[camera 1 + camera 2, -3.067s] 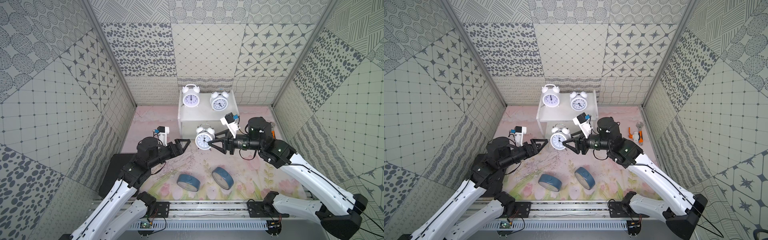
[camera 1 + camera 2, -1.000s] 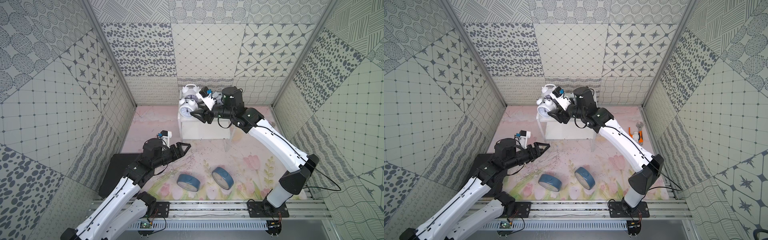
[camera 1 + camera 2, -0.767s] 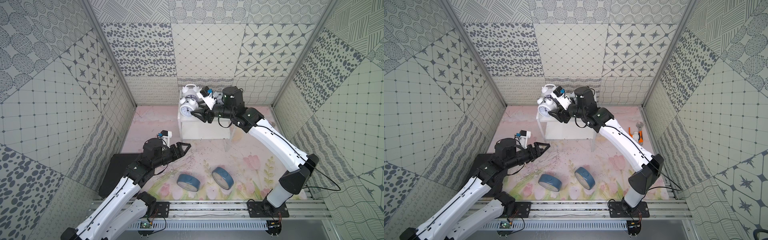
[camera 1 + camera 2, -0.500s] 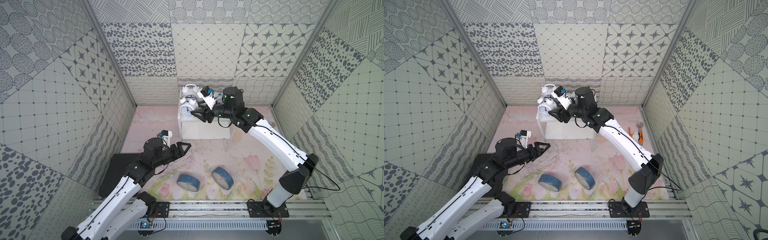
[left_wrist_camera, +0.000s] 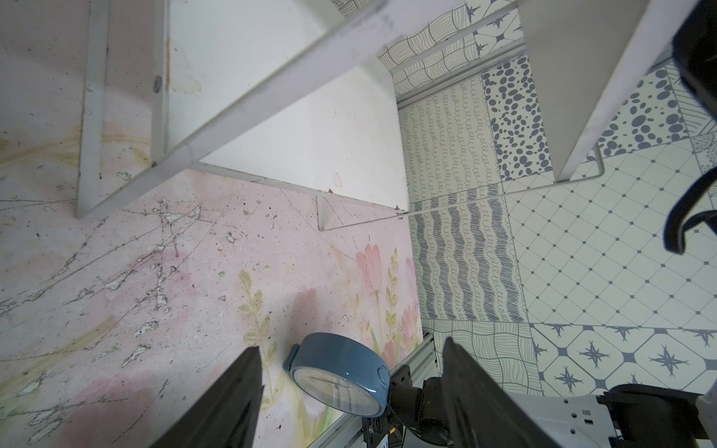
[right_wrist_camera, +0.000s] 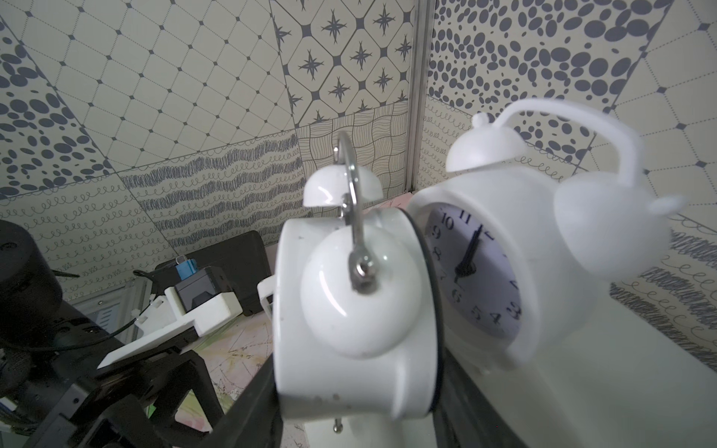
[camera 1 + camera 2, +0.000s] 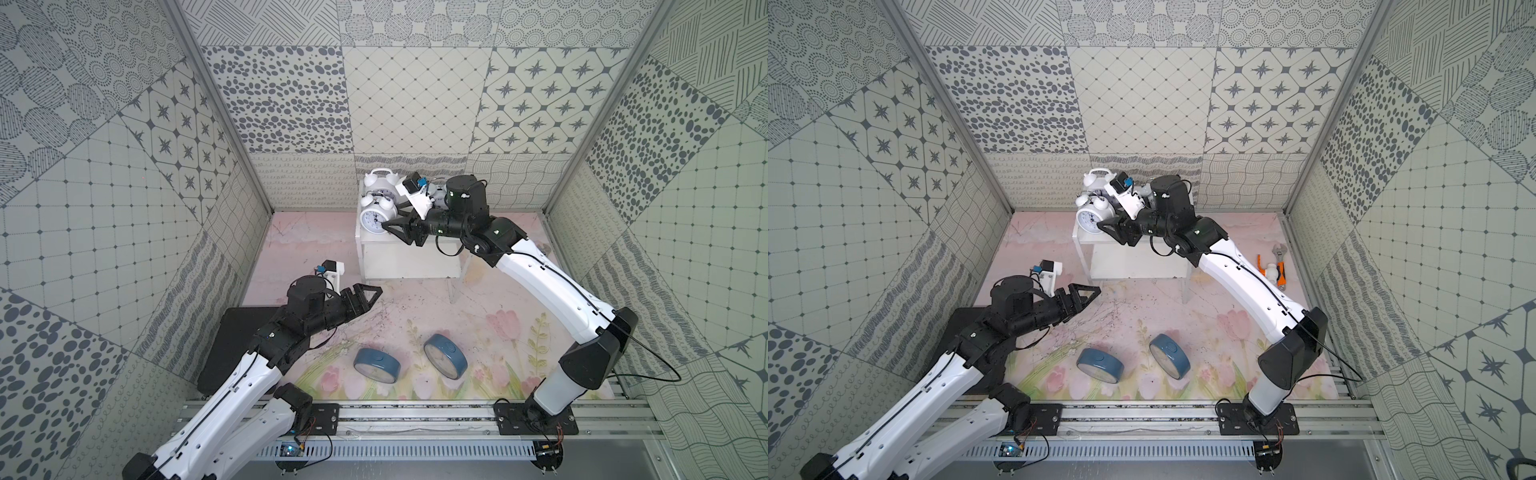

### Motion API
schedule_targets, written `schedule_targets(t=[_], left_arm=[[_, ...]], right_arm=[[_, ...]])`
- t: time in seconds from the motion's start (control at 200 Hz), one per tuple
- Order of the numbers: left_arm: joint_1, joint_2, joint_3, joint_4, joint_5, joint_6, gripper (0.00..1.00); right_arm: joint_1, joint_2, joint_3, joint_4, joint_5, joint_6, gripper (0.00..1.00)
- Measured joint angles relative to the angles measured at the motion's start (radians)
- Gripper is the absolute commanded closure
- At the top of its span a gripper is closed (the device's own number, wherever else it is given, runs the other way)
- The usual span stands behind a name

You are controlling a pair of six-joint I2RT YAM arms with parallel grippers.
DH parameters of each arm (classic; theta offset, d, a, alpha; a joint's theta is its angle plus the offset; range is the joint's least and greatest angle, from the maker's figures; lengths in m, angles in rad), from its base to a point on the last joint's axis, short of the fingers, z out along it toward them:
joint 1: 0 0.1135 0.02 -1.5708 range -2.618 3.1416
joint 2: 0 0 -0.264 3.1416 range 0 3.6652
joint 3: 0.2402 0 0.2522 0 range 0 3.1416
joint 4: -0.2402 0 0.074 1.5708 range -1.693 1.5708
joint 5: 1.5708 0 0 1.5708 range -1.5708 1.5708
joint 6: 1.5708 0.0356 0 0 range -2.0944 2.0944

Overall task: Place the alarm clocks on the shelf by style
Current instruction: Place the alarm on the shelf.

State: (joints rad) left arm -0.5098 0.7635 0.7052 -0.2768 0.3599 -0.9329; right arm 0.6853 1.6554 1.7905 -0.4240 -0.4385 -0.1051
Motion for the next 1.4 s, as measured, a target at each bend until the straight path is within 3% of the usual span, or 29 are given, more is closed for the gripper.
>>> schedule_targets(t=[0.46, 0.785, 1.106, 1.401], left_arm=[[0.0, -0.007, 0.0, 0.002, 0.0, 0.0, 0.24], [0.0, -0.007, -0.004, 0.006, 0.011, 0.0, 0.24], [0.0, -0.017, -0.014, 0.029, 0.027, 0.0, 0.24], [0.0, -0.022, -0.016, 0.022, 0.02, 0.0, 0.22]], right_arm=[[0.0, -0.007, -0.027, -0.01, 0.032, 0.019, 0.29], [0.039, -0.059, -0.058, -0.012, 0.208, 0.021, 0.25], [0.057, -0.085, -0.067, -0.013, 0.255, 0.022, 0.24], [0.097, -0.147, -0.067, -0.075, 0.379, 0.043, 0.25]])
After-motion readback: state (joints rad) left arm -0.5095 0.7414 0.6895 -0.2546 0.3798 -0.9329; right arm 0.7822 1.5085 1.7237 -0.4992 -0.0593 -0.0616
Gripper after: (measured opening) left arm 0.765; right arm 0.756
